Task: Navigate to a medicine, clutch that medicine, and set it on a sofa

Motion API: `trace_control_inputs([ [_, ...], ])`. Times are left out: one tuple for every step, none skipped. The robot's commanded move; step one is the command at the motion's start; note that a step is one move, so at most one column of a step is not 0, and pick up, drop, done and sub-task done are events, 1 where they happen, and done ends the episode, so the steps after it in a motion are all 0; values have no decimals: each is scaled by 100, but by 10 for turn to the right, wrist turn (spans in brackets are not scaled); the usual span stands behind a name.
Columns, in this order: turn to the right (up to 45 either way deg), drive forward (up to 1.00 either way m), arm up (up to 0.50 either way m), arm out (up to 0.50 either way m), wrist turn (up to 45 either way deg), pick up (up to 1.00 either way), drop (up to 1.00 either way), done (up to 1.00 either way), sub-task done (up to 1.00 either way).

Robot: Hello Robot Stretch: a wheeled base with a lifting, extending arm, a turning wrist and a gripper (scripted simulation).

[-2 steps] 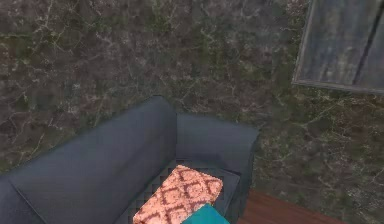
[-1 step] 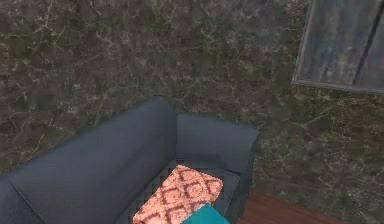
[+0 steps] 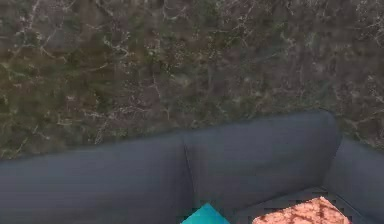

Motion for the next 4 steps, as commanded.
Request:
trace_control_inputs([
  [-420, 0, 0, 0, 0, 0, 0, 0, 0],
  [0, 0, 0, 20, 0, 0, 0, 0, 0],
  [0, 0, 0, 0, 390, 0, 0, 0, 0],
  [0, 0, -30, 0, 0, 0, 0, 0, 0],
])
